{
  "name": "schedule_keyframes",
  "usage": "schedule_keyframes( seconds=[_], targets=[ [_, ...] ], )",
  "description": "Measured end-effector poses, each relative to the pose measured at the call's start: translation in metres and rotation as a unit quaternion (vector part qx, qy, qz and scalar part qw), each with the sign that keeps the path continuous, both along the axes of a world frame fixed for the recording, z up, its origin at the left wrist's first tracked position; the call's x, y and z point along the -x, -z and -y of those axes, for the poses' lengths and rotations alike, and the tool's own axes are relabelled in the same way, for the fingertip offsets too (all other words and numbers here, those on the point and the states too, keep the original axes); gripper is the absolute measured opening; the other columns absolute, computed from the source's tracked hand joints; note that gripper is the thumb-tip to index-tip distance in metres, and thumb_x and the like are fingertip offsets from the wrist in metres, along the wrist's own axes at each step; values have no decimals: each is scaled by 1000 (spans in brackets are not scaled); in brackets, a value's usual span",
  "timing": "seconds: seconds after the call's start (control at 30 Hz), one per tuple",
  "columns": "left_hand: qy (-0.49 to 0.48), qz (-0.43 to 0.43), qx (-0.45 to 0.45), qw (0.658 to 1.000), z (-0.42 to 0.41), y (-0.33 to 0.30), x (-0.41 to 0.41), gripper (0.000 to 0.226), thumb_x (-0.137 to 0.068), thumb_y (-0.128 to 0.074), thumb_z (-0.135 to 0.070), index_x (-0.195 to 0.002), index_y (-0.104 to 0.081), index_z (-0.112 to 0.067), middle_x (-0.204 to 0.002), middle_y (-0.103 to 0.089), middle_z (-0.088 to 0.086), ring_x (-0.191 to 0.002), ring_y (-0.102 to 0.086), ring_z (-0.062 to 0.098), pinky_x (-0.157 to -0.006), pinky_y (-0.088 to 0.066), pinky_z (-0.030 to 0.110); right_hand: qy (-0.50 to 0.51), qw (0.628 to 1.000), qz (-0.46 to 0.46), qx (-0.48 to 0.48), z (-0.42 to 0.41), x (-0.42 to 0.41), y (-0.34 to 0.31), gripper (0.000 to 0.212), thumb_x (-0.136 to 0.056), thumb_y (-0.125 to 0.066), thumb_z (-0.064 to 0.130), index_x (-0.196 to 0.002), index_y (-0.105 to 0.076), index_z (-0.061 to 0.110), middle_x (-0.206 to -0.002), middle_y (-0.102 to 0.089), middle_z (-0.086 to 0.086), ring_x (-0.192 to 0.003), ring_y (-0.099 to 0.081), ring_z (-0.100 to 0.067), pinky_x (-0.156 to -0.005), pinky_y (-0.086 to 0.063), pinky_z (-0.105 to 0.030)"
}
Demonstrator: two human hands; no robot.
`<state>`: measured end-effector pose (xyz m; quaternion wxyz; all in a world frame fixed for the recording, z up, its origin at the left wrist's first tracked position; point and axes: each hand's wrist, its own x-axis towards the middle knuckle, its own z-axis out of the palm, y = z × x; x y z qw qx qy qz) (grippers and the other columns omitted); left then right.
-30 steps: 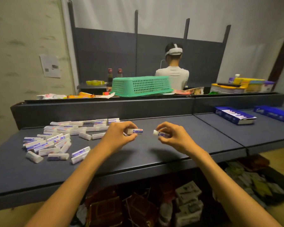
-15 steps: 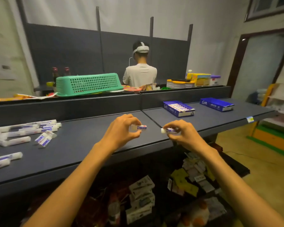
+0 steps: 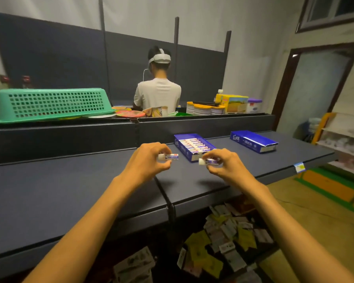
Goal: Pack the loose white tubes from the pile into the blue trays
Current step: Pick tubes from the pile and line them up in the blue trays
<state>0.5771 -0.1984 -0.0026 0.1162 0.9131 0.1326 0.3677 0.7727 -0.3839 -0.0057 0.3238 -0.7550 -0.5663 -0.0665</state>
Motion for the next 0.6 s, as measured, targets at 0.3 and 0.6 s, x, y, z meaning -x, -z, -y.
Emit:
schedule_keyframes(
  seconds=[0.3,0.6],
  targets=[
    [-65,-28,27,997,-35,-21,-86,23,-77,-74,-30,-99,-70,-25,-96,-70,-6,-82,-63,15,-73,-56,39,-17,1000,8,18,-55,-108,-20,27,-85,-72,19,-111,-65,24,-111,-63,0,-97,-55,-10,-74,-44,-18],
    [-153,-93,33,983,-55,-26,-150,25,-79,-72,-37,-102,-68,-28,-94,-71,-4,-87,-64,18,-76,-55,37,-112,994,18,0,-127,-189,-19,23,-83,-73,17,-105,-67,19,-106,-64,2,-97,-59,-10,-82,-53,-28]
  ],
)
